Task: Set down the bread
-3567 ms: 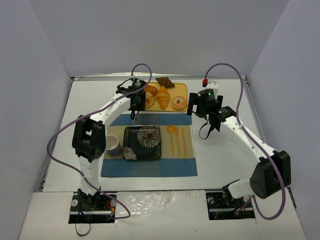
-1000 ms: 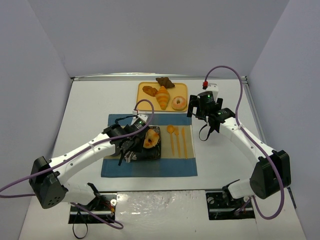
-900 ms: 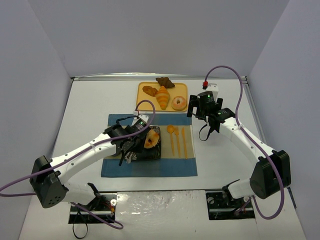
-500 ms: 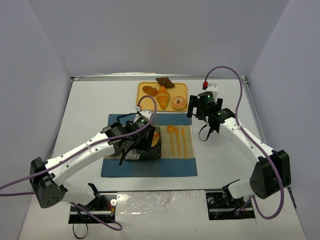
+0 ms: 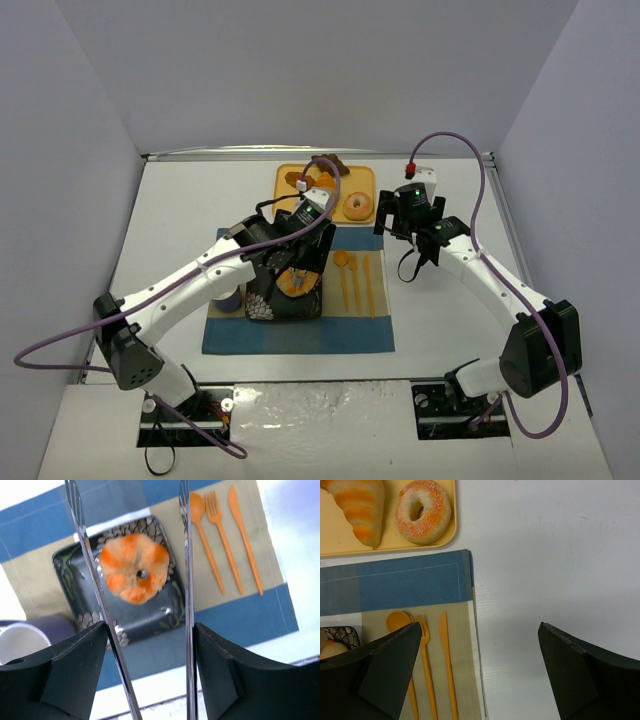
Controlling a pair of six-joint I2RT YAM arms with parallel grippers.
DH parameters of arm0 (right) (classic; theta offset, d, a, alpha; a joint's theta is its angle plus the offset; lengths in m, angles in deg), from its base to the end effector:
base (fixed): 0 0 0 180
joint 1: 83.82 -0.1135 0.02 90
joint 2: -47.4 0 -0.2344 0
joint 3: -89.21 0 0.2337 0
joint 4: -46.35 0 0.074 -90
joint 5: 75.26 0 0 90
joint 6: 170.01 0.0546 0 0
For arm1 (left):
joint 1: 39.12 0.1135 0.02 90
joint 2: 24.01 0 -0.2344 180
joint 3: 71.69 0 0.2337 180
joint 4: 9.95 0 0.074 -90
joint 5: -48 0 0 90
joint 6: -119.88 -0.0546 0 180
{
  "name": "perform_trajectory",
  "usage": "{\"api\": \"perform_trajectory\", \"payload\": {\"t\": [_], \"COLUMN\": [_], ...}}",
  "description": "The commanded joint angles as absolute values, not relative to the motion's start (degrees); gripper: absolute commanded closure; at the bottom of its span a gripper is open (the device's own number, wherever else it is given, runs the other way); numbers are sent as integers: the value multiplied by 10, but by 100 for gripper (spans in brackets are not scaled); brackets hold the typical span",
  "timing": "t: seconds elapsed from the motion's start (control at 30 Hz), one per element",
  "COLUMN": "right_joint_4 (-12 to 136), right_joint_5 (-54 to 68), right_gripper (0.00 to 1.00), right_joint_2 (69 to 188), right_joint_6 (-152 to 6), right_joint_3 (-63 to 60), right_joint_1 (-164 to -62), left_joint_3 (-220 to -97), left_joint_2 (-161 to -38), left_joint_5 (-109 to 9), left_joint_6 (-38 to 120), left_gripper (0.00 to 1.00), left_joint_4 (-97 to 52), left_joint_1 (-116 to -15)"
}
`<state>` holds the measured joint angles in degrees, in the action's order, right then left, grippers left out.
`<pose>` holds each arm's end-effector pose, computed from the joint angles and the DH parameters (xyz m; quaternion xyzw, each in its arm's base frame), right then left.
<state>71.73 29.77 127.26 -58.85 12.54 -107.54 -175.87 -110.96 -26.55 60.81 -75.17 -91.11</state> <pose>0.3017 0.1171 0.2706 0.0477 0.8536 0.0894 0.5110 0.2057 -0.2396 0.3227 0.1217 0.9183 -0.1411 0.3493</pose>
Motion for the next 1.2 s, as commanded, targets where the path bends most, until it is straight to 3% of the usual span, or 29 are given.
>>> {"api": "perform_trajectory", "payload": {"t": [0.0, 0.8, 1.17], "right_joint_4": [696, 721, 724], "right_joint_5": [310, 326, 327], "right_gripper": [0, 0, 0], "right_joint_2": [1238, 1214, 1207], "right_joint_6": [-587, -603, -607], "right_joint_3": [115, 117, 127], "right_joint_1": [-1079, -1075, -1072], "left_joint_3": [-1837, -2130, -2138], "left_joint_2": [-1160, -1433, -1487], "left_joint_5": [-264, -397, -407], "left_joint_6": [576, 520, 533], "left_gripper": [36, 38, 39], "left_joint_4": [-711, -657, -636], "left_joint_1": [-887, -740, -726]}}
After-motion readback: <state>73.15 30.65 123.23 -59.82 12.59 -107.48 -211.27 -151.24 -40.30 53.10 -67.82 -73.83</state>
